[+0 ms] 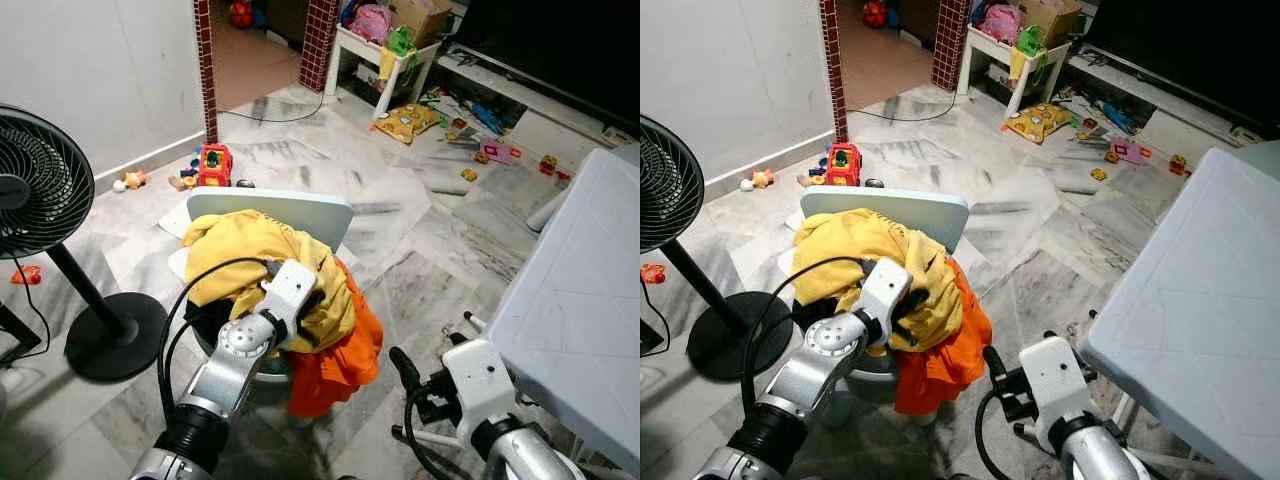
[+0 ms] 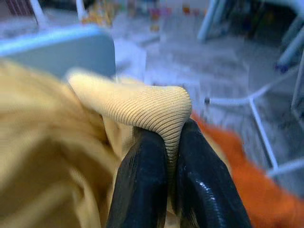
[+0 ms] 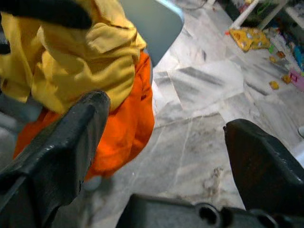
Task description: Hang hanger
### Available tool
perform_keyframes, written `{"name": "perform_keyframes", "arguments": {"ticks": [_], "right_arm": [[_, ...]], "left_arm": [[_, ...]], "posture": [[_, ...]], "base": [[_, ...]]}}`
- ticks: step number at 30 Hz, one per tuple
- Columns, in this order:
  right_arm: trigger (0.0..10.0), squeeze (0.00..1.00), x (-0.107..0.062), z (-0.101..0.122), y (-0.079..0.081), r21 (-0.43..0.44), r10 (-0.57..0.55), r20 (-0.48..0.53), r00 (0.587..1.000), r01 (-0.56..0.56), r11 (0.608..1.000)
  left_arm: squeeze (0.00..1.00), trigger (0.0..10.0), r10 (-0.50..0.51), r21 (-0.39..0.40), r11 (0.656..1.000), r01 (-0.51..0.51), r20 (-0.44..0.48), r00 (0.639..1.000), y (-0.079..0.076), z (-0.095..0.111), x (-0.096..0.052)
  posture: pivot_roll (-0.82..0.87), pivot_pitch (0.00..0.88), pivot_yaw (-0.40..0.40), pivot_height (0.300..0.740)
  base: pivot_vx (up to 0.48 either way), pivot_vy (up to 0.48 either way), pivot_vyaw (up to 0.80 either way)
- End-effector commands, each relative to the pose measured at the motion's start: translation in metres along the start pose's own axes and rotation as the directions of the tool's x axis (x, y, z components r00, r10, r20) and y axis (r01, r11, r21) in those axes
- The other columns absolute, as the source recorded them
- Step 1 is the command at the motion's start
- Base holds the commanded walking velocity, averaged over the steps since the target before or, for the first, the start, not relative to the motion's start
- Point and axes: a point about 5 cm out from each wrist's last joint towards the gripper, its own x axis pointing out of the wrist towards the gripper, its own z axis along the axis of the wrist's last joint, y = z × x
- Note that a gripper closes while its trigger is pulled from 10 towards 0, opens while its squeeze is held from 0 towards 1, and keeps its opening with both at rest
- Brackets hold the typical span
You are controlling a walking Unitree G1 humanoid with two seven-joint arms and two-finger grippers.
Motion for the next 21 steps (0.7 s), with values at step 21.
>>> {"name": "perform_keyframes", "arguments": {"ticks": [21], "right_arm": [[10.0,0.0,0.036,0.002,-0.03,0.202,-0.242,0.134,0.961,0.212,0.956]], "left_arm": [[0.0,0.0,-0.138,0.19,0.977,0.095,0.227,0.964,-0.006,0.025,-0.038]], "posture": [[0.09,0.0,-0.052,0.74]], "base": [[0.0,0.0,0.0]]}}
